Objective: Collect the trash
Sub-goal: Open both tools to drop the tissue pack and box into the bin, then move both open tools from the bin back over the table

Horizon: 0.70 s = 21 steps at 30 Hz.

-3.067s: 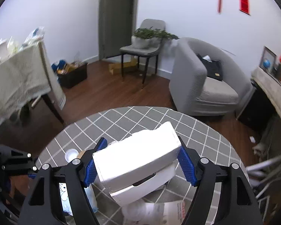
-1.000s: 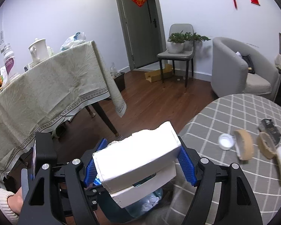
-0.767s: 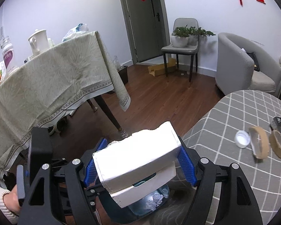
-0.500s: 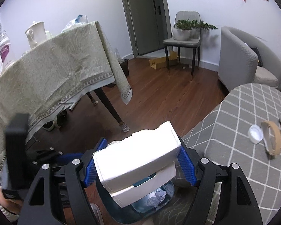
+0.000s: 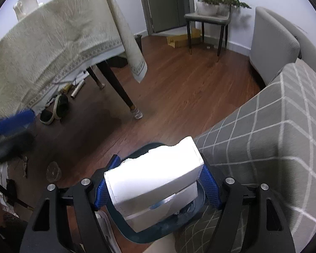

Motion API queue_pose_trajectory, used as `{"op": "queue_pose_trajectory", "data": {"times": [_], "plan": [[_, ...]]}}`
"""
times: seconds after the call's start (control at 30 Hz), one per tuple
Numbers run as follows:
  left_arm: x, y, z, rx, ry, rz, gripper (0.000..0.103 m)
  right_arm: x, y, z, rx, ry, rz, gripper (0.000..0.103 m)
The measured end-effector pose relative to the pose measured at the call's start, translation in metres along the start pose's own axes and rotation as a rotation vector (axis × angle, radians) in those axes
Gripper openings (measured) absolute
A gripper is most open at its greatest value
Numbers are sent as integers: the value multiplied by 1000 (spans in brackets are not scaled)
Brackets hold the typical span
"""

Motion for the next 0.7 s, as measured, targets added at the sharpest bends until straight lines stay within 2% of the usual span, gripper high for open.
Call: {"op": "queue_pose_trajectory", "data": {"times": [0.2, 0.4, 0.47, 0.53, 0.7], "plan": [[-9, -6, -5, 37, -34, -1, 53, 15, 6, 26, 23, 70, -32, 74], [-15, -11, -9, 63, -56, -5, 52, 32, 6, 49, 29, 159, -44, 76], [-17, -10, -10, 68, -63, -11, 52, 37, 6, 54, 42, 183, -60, 81], [-19, -10, -11, 69, -70, -21, 52, 42, 6, 57, 55, 204, -75, 81], [-27, -13, -15, 64, -91, -29, 52, 41, 5, 46, 38, 192, -70, 81]]}}
Point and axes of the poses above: each gripper's, at about its wrist camera, not at the fingertips, and z roughly the way its jaws point, y to its left, x to its underside, the point moved 5 cm from there along z, roughly the way its jaws point, and after that the axes turned 11 degrees about z, right-handed, at the moved point
